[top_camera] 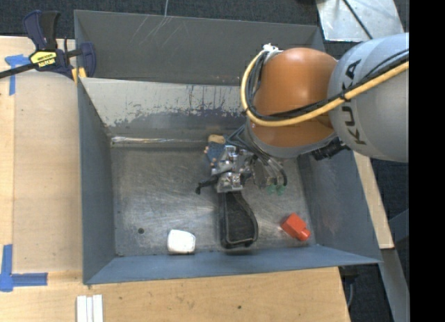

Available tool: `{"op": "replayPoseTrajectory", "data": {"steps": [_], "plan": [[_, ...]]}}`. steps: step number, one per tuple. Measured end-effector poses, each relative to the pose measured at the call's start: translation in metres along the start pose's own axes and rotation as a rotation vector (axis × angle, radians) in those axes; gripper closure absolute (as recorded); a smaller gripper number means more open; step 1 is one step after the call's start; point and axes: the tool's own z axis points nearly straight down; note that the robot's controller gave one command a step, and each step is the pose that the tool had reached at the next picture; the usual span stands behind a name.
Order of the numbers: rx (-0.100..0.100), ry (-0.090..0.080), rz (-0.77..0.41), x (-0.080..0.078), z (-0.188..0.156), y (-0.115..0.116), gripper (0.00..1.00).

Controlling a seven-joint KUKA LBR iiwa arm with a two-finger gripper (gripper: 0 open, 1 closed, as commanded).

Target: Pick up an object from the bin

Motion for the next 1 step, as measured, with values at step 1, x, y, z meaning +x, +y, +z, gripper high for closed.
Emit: {"op": "replayPoseTrajectory", "data": {"steps": [1], "plan": [[0.000,-0.001,0.004,-0.0018,-0.0830,0.0062,1.00]]}}
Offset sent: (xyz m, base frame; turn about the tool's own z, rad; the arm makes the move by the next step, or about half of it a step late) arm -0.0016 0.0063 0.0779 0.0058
